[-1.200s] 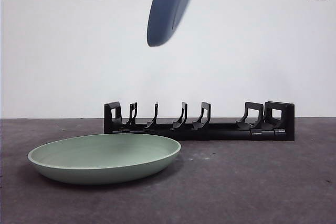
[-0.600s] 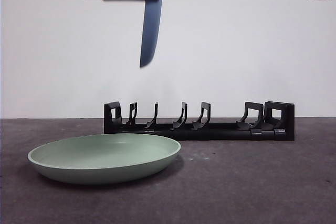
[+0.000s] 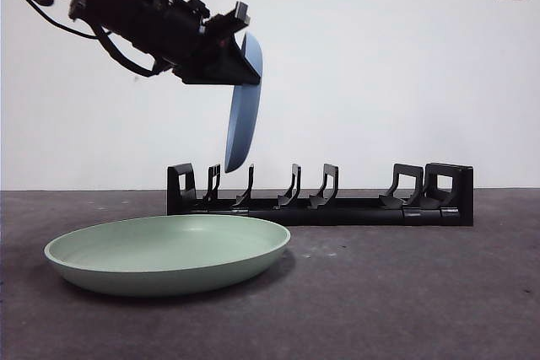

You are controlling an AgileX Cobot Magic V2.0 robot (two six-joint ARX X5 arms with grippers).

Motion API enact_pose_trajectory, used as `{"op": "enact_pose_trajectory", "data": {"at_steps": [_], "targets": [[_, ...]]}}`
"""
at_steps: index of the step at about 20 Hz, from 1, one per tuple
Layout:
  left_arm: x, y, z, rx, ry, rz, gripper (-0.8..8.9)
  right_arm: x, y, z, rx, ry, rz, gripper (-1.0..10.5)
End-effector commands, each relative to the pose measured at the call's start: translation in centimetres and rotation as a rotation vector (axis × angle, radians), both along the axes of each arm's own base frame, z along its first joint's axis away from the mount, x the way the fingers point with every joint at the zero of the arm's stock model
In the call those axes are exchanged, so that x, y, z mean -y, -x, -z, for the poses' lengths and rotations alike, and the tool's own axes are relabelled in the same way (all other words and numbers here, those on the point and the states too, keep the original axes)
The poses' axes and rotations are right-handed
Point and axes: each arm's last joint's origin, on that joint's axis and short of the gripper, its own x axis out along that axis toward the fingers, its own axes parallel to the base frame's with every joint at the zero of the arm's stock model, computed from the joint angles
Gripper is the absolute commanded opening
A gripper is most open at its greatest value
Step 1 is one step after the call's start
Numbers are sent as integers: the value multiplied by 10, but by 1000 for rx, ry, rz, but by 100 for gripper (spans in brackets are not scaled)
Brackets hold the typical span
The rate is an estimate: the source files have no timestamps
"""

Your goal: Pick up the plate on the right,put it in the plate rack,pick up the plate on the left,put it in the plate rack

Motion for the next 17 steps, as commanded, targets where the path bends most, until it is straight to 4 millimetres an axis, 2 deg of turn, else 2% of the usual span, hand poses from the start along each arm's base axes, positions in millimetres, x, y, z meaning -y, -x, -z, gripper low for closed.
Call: {"op": "enact_pose_trajectory", "data": {"at_steps": [1,6,13,17], "targets": [[2,-7,7,-9,-3,5,-8,-1,-1,2,-1,6,-14,315],[2,-10,24,-74,-67,-44,-8,-1,-1,2,7,11,-22,315],[-4,-8,35,-141,-182,-107,-8,-1,-2,2,8,13,-23,315],[-4,-6,37,-170,-190,-90,8,-1,-2,2,8,15,-22,315]]}}
